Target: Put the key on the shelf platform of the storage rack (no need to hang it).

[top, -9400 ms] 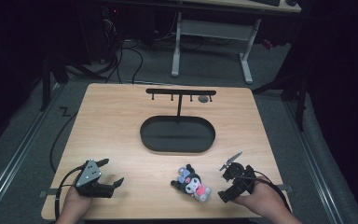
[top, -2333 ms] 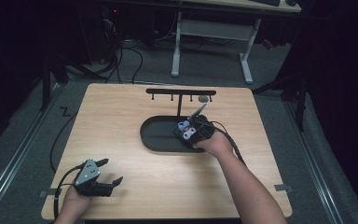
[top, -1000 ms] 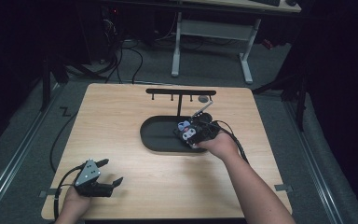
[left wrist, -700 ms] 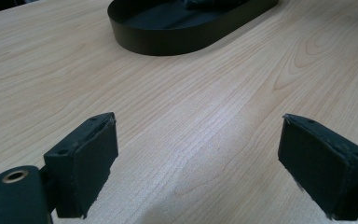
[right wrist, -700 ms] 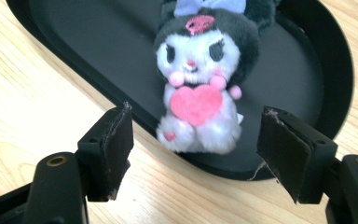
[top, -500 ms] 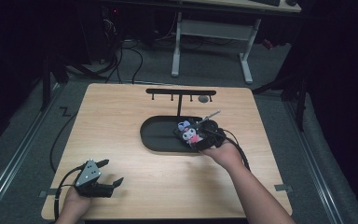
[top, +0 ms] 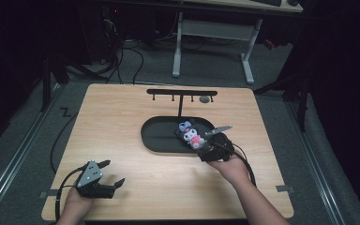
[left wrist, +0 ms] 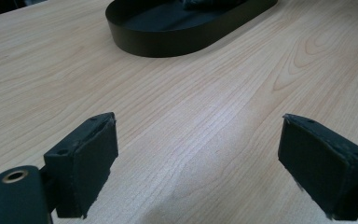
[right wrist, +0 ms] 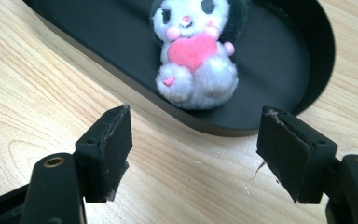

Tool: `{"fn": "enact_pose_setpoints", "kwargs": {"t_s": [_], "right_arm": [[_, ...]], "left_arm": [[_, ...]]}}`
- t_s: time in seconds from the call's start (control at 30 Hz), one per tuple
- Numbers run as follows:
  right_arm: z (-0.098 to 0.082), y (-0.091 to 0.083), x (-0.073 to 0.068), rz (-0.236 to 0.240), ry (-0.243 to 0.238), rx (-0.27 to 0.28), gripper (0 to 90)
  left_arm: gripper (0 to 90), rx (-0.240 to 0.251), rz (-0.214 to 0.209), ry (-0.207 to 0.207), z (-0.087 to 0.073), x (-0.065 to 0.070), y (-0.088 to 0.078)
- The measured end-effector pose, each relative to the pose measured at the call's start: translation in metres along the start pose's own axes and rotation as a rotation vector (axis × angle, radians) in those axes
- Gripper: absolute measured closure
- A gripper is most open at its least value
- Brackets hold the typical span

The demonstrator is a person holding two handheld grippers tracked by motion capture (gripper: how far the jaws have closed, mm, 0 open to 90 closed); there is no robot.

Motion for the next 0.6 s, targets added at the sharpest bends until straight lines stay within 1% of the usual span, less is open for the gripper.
{"fn": "enact_pose_setpoints", "kwargs": {"t_s": [0.1,0.23,0.33,0.5,0.6], "right_arm": [[-0.009,-0.003,0.001,-0.003,0.028,0.028,25.8],[-0.025,-0.006,0.002,0.015,0.064,0.053,25.8],[-0.039,-0.006,0.002,0.024,0.077,0.077,25.4],[-0.061,-0.011,0.003,-0.008,0.1,0.138,26.7],[-0.074,-0.015,0.005,-0.015,0.119,0.168,25.1]], "left_arm": [[12.4,0.002,-0.001,0.002,0.0,0.001,0.001],[12.4,-0.001,-0.002,0.005,0.001,0.001,0.001],[12.4,-0.004,-0.004,0.008,0.001,0.002,0.002],[12.4,0.007,-0.003,0.003,0.001,0.003,0.001],[12.4,0.018,-0.006,0.001,0.002,0.003,-0.002]]}}
Point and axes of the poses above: each handheld gripper's, and its own axes: y roughly forward along the jaws, z roughly out of its top, x roughly to its right, the point moved 2 cm from there along y, roughly forward along the jaws, and after that the axes turned 11 degrees about -z, right-handed, at the moved point
